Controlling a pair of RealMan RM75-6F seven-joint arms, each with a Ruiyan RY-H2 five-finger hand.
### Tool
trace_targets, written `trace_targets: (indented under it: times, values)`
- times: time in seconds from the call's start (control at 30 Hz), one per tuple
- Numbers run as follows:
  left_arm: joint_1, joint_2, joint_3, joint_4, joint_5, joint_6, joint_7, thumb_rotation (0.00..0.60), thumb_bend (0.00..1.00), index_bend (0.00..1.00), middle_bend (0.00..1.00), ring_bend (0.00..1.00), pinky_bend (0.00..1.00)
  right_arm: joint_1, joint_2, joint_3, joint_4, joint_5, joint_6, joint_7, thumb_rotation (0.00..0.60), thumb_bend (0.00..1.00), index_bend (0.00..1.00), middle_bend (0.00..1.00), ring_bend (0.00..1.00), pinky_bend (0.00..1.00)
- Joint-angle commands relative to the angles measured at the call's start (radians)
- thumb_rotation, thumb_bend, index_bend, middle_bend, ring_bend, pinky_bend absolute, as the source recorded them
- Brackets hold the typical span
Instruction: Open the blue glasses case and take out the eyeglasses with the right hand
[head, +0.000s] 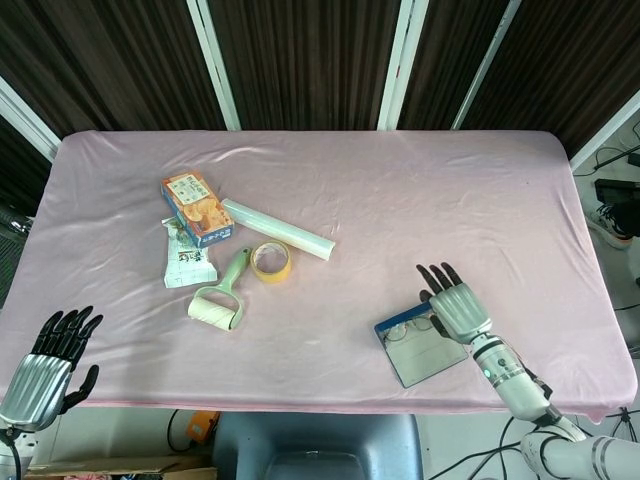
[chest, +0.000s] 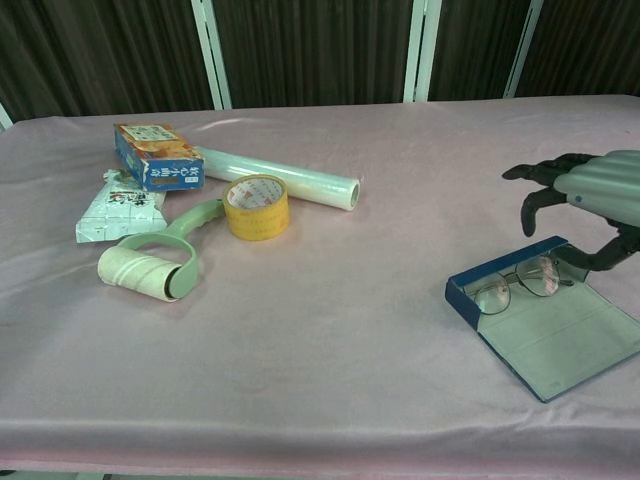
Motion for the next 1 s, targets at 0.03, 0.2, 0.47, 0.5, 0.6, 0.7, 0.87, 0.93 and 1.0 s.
trace_targets:
  times: [0.03,0.2,0.47,0.5,0.6,0.7,0.87,0.93,1.0]
  values:
    - [0.000,0.001,0.000,0.000,0.001,0.001,-0.001,0.600,0.45,0.00,0.00,0.00,0.00,0.010,-0.020,0.005,0.016,0.010,-0.015,-0.012,0.600,0.57,0.51,0.01,0.00,0.00]
    - [0.002,0.002,0.000,0.001,0.001,0.006,-0.005,0.600,0.45,0.00,0.00,0.00,0.00,0.023,-0.046,0.012,0.035,0.024,-0.035,-0.023,0.600,0.57,0.52,0.02,0.00,0.00]
    - [0.003,0.003,0.000,0.003,0.003,0.010,-0.008,0.600,0.45,0.00,0.00,0.00,0.00,0.032,-0.074,0.014,0.058,0.034,-0.051,-0.026,0.600,0.57,0.53,0.02,0.00,0.00]
    - [0.003,0.003,0.001,0.002,0.004,0.011,-0.009,0.600,0.45,0.00,0.00,0.00,0.00,0.032,-0.076,0.014,0.060,0.035,-0.051,-0.026,0.600,0.57,0.53,0.02,0.00,0.00]
    - [0.003,0.003,0.000,0.003,0.003,0.010,-0.011,0.600,0.45,0.00,0.00,0.00,0.00,0.034,-0.081,0.015,0.064,0.036,-0.052,-0.026,0.600,0.57,0.54,0.02,0.00,0.00]
    - [0.003,0.004,0.000,0.003,0.003,0.009,-0.011,0.600,0.45,0.00,0.00,0.00,0.00,0.035,-0.086,0.017,0.067,0.037,-0.051,-0.025,0.600,0.57,0.56,0.03,0.00,0.00]
    - [0.004,0.005,-0.001,0.003,0.002,0.013,-0.014,0.600,0.45,0.00,0.00,0.00,0.00,0.038,-0.094,0.019,0.071,0.040,-0.052,-0.028,0.600,0.57,0.59,0.04,0.00,0.00]
    - [0.005,0.005,-0.001,0.003,0.003,0.015,-0.015,0.600,0.45,0.00,0.00,0.00,0.00,0.038,-0.097,0.019,0.072,0.041,-0.051,-0.030,0.600,0.57,0.60,0.05,0.00,0.00]
    - [0.005,0.006,0.000,0.004,0.004,0.017,-0.016,0.600,0.45,0.00,0.00,0.00,0.00,0.039,-0.100,0.020,0.073,0.042,-0.050,-0.032,0.600,0.57,0.60,0.05,0.00,0.00]
